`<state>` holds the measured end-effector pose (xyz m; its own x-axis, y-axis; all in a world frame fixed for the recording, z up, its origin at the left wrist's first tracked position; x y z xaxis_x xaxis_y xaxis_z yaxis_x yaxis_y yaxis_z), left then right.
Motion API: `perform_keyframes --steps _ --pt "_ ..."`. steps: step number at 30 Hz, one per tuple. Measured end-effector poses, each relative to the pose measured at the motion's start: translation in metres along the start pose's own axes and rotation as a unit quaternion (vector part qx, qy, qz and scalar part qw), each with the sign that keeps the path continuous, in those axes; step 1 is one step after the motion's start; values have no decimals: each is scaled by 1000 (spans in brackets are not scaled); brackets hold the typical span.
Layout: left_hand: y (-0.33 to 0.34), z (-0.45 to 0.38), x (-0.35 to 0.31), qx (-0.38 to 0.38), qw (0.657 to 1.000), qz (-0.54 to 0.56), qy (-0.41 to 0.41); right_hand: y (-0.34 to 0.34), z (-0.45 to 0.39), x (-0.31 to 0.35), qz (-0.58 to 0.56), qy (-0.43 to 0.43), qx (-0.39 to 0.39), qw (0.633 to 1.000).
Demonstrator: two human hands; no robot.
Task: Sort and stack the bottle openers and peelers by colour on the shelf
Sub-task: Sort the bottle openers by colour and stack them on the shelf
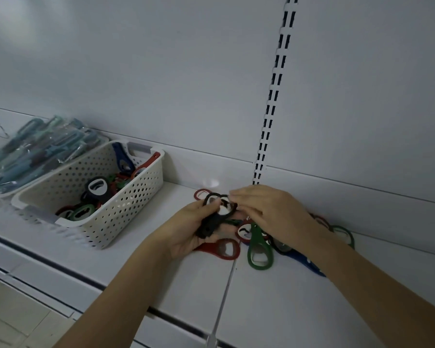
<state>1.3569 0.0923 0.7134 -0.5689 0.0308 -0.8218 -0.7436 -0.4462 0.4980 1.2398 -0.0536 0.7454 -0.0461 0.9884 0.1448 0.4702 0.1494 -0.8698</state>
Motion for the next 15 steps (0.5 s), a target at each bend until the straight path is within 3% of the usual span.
perform_keyframes --steps 3,5,8,15 --pt "-15 2 -7 -18 999 7 31 -5 -3 -16 -28 151 -31 988" --pt "-25 2 -10 -29 997 50 49 0 -4 -30 30 219 28 975" --pt "-32 0 -9 -36 990 106 83 16 -4 -29 112 245 160 950" --pt "-26 5 -3 -72 987 127 70 30 -23 -22 149 256 230 927"
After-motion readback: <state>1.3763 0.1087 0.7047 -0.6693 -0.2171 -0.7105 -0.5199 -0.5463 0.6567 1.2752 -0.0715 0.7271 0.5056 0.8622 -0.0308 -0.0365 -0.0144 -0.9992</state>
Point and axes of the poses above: each hand's wrist, its own z-axis away from the middle knuckle, its own y-axis out of the palm, x = y × z, the point moved 2 cm from there along -z, towards the middle knuckle, and after that the axes turned 2 degrees about y, right-handed, at the moved point
